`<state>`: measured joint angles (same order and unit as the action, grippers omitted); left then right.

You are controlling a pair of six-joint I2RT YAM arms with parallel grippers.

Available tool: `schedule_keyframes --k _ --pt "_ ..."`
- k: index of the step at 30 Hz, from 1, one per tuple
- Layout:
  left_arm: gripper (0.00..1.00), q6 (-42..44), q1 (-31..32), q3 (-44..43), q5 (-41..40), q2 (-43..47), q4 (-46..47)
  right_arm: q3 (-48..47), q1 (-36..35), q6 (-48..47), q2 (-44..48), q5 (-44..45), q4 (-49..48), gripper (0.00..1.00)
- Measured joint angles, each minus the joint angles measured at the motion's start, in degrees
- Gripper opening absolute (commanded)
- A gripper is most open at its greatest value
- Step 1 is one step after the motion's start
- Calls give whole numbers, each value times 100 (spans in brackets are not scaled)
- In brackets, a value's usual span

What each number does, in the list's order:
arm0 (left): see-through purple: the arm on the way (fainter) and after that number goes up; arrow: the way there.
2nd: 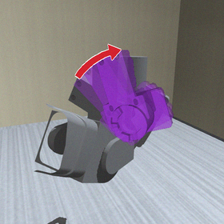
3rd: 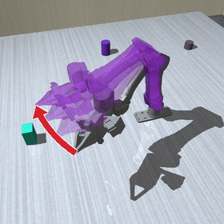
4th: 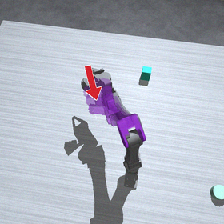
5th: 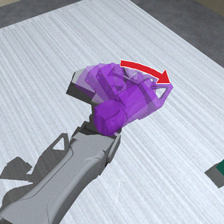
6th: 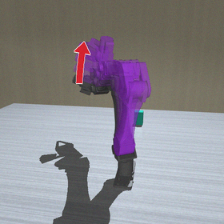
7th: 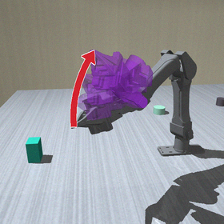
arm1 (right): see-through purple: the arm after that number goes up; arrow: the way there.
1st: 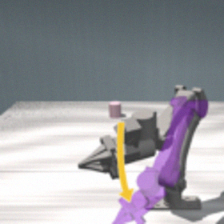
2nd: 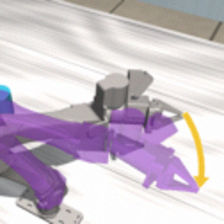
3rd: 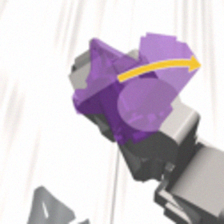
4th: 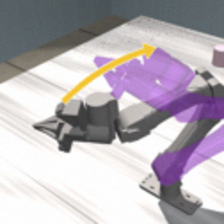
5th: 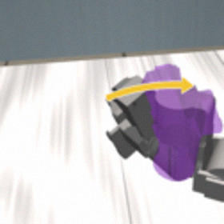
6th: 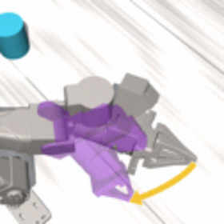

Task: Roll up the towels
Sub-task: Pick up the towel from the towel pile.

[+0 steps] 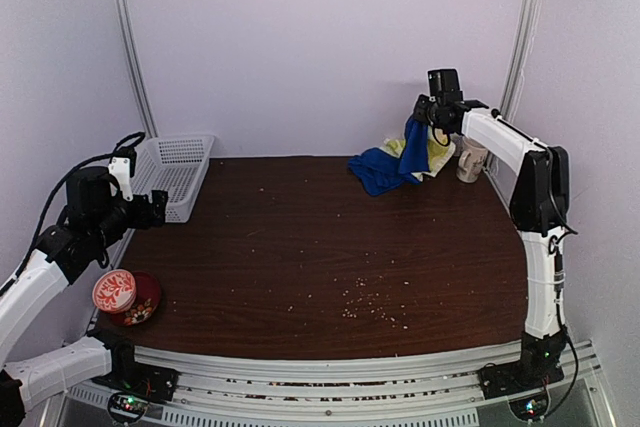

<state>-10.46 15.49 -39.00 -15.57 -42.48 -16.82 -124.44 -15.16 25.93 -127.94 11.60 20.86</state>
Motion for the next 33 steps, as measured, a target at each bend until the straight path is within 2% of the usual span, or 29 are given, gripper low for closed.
schedule_keyframes --k 9,14,18,22,29,31,33 --pt "98 0 0 0 0 0 0 656 -70 -330 -57 -103 192 18" --pt "98 0 0 0 0 0 0 761 -72 -400 -125 -90 310 39" --pt "98 0 0 0 0 0 0 761 -72 -487 -129 -37 341 41" --pt "98 0 0 0 0 0 0 841 -72 -492 -131 -127 317 37" --pt "98 0 0 0 0 0 0 1202 -74 -376 -162 -404 269 10" --pt "98 0 0 0 0 0 0 1222 -74 -363 -162 -431 269 0" --pt "98 0 0 0 0 0 0 1222 -79 -337 -162 -428 247 0"
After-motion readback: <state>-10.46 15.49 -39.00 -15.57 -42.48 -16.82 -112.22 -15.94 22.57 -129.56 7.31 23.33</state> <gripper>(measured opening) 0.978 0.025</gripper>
